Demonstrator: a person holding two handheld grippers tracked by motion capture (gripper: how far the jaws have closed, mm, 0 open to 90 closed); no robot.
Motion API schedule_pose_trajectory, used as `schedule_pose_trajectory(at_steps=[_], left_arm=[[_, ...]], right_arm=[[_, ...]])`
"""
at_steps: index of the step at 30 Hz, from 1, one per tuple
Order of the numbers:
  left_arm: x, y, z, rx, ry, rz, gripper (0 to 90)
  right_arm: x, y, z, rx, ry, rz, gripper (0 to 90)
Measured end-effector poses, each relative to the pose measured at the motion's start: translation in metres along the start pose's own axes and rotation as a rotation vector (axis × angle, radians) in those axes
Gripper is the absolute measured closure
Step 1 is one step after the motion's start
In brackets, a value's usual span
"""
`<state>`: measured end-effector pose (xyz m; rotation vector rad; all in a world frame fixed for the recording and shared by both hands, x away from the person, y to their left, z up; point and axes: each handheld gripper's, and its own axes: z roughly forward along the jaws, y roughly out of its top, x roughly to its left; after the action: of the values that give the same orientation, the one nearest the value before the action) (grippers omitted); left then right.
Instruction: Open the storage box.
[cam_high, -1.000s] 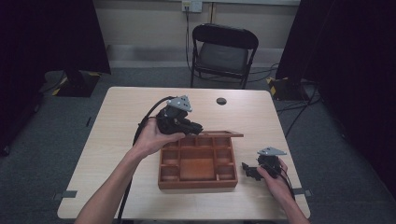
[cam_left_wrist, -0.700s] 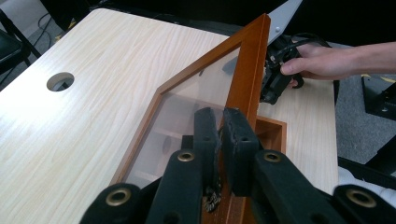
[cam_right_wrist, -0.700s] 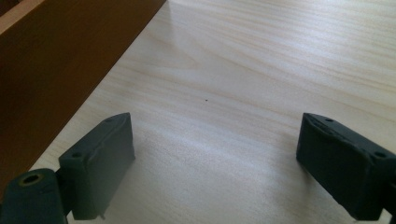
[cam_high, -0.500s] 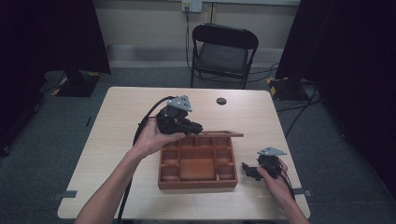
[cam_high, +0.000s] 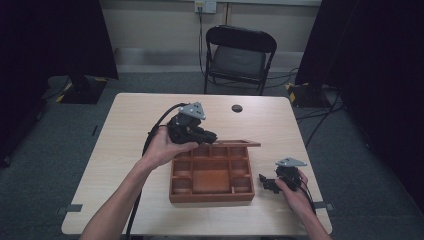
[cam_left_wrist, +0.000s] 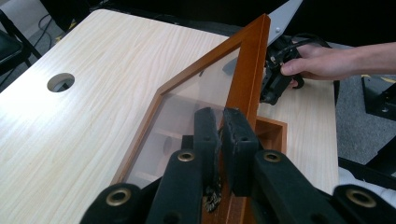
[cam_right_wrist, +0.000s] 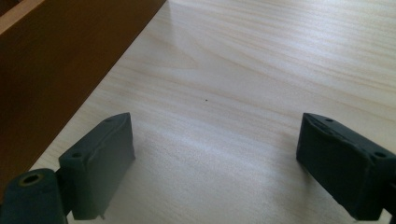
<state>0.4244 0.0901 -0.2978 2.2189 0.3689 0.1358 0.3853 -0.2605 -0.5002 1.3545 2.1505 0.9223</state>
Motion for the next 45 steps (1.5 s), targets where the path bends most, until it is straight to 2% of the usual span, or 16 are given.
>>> schedule_pose_trajectory(at_steps=[27,32,45], left_arm=[[0.0004,0.0003,0.0002,-0.006,0.003,-0.006,84.6],[0.0014,0.0002,-0.0001,-0.008,-0.002,-0.021,84.6],[0.0013,0.0013,-0.0001,-0.001,0.003,-0.011,84.6]], right_arm=[[0.0,0.0,0.0,0.0,0.0,0.0,10.5],[0.0,0.0,0.0,0.0,0.0,0.0,10.5],[0.0,0.0,0.0,0.0,0.0,0.0,10.5]])
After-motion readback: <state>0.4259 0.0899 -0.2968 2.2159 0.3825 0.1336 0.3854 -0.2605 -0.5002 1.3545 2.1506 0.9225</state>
